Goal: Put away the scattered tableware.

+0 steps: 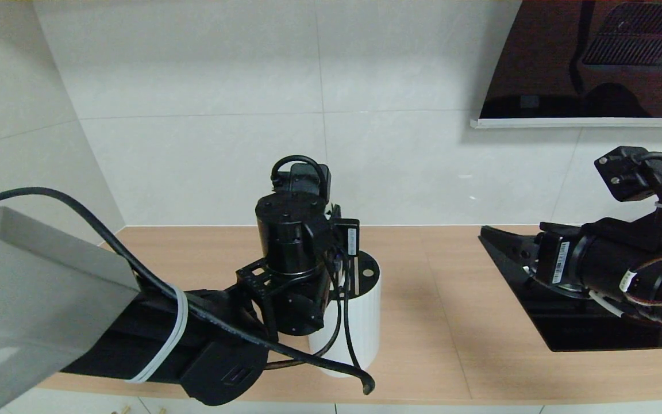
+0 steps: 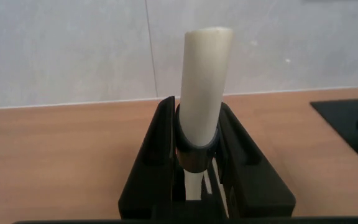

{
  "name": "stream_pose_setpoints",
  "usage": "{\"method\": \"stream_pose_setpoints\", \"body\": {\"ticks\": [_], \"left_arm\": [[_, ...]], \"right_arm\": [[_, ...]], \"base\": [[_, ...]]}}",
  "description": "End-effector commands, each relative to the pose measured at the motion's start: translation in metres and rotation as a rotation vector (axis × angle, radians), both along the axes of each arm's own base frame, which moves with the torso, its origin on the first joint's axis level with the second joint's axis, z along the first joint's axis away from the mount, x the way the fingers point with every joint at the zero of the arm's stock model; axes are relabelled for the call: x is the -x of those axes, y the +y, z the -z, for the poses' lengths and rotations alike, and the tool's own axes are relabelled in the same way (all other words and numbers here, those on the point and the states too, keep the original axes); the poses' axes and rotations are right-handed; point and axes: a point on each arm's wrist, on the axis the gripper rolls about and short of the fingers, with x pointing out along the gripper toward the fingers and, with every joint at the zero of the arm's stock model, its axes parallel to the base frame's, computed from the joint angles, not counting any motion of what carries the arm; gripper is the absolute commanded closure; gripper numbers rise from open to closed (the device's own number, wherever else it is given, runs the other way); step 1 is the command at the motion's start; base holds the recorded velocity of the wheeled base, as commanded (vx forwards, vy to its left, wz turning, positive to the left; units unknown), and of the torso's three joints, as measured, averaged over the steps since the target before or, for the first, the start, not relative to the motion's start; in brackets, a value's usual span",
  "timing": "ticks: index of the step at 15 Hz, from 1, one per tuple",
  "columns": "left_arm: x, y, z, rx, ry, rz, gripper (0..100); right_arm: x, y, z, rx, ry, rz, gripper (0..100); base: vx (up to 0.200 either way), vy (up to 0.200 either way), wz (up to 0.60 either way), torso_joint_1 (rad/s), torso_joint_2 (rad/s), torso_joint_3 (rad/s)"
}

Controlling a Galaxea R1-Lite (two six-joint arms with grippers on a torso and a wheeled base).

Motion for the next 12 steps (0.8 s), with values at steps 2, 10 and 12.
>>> {"method": "stream_pose_setpoints", "body": {"ticks": [2, 10, 12], "left_arm": [[0.002, 0.002, 0.007, -0.019, 0.021, -0.001, 100], [-0.001, -0.001, 0.028, -0.063, 0.066, 0.001, 100], [0.001, 0.000, 0.034, -0.077, 0.082, 0.022, 100]], "right_arm": [[-0.002, 0.002, 0.006, 0.014, 0.020, 0.000, 0], [-0.003, 0.002, 0.007, 0.016, 0.024, 0.000, 0], [-0.003, 0.002, 0.007, 0.016, 0.024, 0.000, 0]], "base": [[0.000, 0.000, 0.00, 0.000, 0.00, 0.000], [0.000, 0.000, 0.00, 0.000, 0.00, 0.000], [0.000, 0.000, 0.00, 0.000, 0.00, 0.000]]}}
